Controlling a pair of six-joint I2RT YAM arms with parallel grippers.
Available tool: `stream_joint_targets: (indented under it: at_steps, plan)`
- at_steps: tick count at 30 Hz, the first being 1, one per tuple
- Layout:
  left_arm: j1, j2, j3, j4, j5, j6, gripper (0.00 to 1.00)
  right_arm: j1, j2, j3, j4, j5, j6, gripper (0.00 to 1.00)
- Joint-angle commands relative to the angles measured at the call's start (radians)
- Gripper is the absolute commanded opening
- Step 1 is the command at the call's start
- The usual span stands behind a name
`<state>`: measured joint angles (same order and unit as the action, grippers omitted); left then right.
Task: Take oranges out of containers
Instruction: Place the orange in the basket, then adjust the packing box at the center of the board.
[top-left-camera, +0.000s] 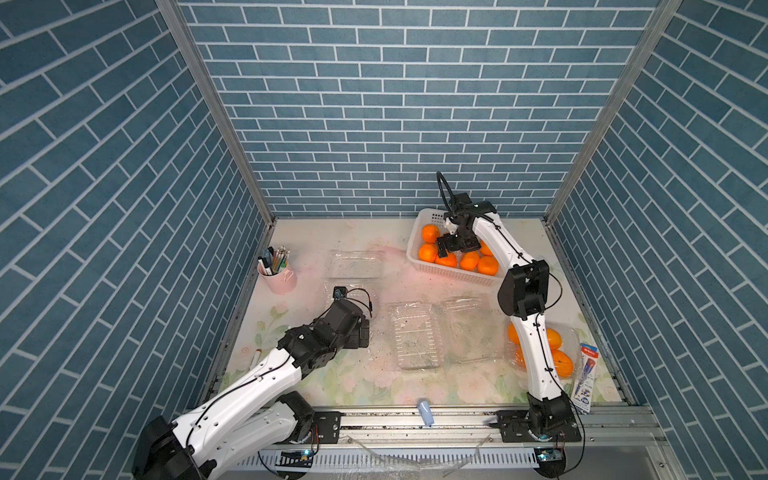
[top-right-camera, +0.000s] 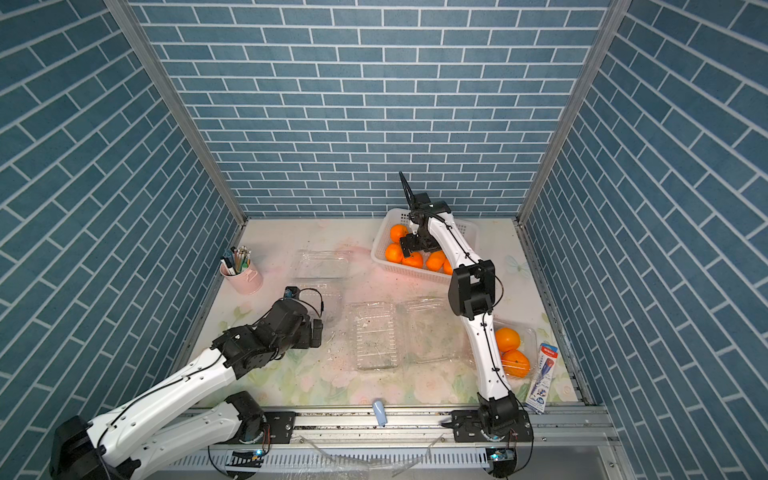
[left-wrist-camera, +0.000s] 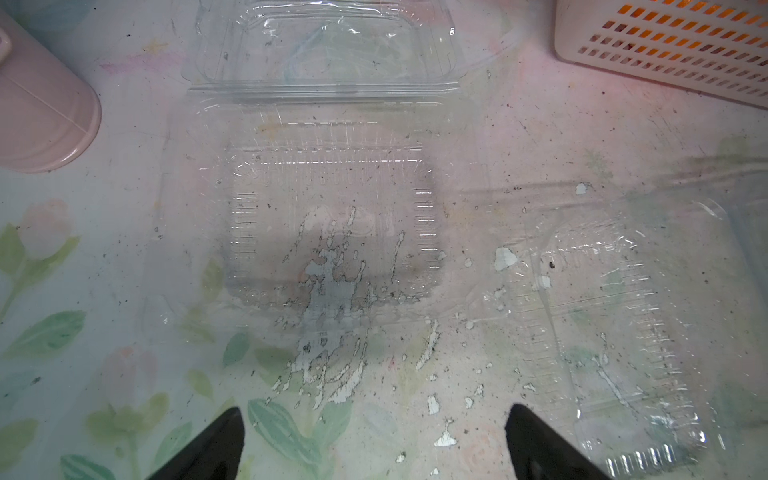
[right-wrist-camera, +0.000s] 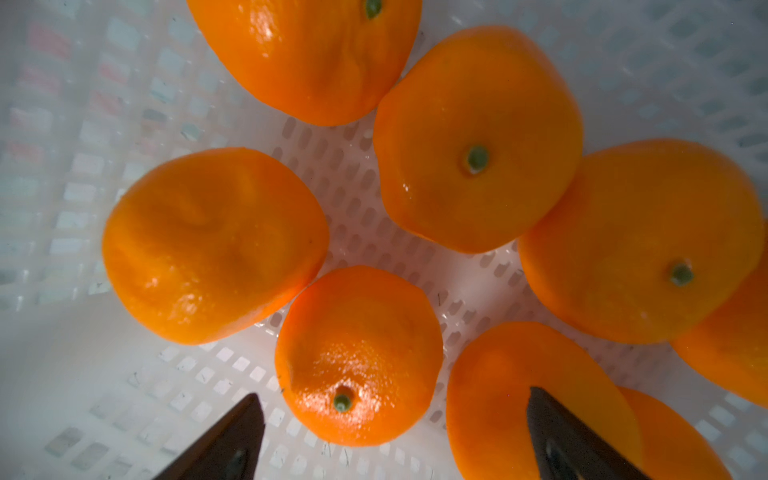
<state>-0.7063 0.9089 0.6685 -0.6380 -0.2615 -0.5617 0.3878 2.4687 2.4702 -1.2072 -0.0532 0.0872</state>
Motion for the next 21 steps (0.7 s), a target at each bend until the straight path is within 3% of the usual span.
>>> stream_joint_targets:
  at_steps: [1, 6, 15, 21]
  plan:
    - [0.007, -0.002, -0.003, 0.006, 0.013, -0.003, 0.99, -0.003, -0.133, -0.024, -0.062, 0.022, 0.056, 0.98]
    - [0.006, 0.022, 0.011, 0.035, 0.075, 0.004, 0.99, -0.001, -0.358, -0.264, 0.066, 0.020, 0.109, 0.98]
    - [-0.027, 0.125, 0.074, 0.124, 0.278, 0.046, 0.99, -0.003, -0.800, -0.789, 0.257, 0.130, 0.230, 0.98]
    - [-0.149, 0.161, 0.112, 0.222, 0.323, 0.072, 0.99, -0.021, -1.010, -1.076, 0.274, 0.186, 0.327, 0.97]
